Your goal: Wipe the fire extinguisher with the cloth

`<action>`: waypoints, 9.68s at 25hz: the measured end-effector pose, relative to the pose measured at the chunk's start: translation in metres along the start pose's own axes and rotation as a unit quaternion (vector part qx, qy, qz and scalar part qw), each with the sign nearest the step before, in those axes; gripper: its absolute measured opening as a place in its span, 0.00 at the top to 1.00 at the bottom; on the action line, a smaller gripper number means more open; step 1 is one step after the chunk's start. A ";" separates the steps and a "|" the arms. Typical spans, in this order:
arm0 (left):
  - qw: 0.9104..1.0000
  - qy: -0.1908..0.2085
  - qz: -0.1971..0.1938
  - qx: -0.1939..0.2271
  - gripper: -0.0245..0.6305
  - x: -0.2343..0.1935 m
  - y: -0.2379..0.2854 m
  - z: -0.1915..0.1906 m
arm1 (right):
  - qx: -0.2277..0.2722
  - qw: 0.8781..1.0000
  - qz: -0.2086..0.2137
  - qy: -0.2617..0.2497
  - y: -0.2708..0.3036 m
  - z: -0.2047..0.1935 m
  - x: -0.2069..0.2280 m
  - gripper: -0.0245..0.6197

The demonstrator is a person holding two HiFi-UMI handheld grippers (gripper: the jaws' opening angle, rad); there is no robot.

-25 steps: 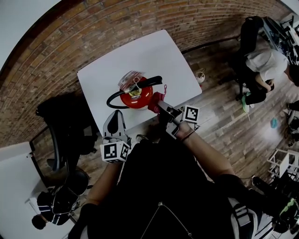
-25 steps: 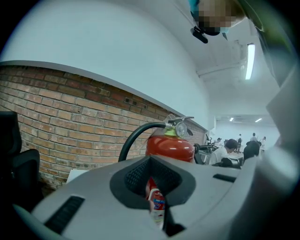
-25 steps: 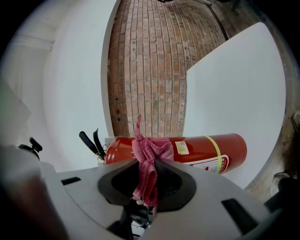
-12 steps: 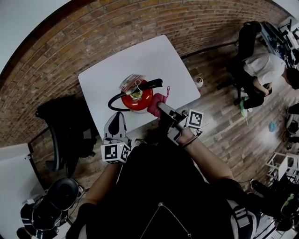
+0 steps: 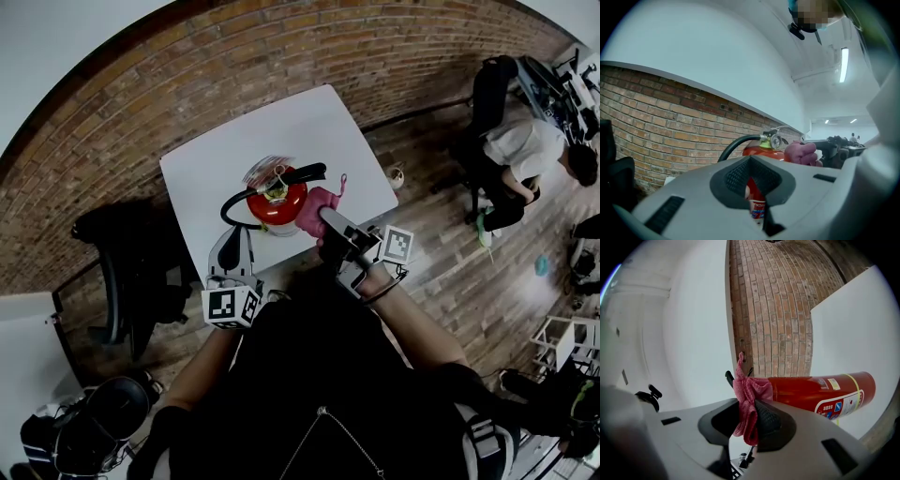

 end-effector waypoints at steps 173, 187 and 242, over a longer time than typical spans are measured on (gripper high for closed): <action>0.977 -0.054 0.207 -0.011 0.92 0.012 -0.121 -0.065 | -0.578 0.175 -0.121 -0.788 -0.047 -0.129 0.305 0.81; 0.980 -0.043 0.194 -0.026 0.92 0.008 -0.138 -0.078 | -0.496 0.162 -0.161 -0.838 -0.034 -0.131 0.278 0.81; 0.993 -0.006 0.107 0.053 0.92 0.002 -0.153 0.022 | -0.352 0.122 -0.205 -0.905 0.022 -0.132 0.045 0.81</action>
Point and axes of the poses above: the fingertips, and each gripper's own axes: y forward along the fingers, x to its right, z out of its top, the point moved 8 cm from there along -y, backward along the fingers, and after that the axes turned 2 degrees about z, right-handed, at the moved point
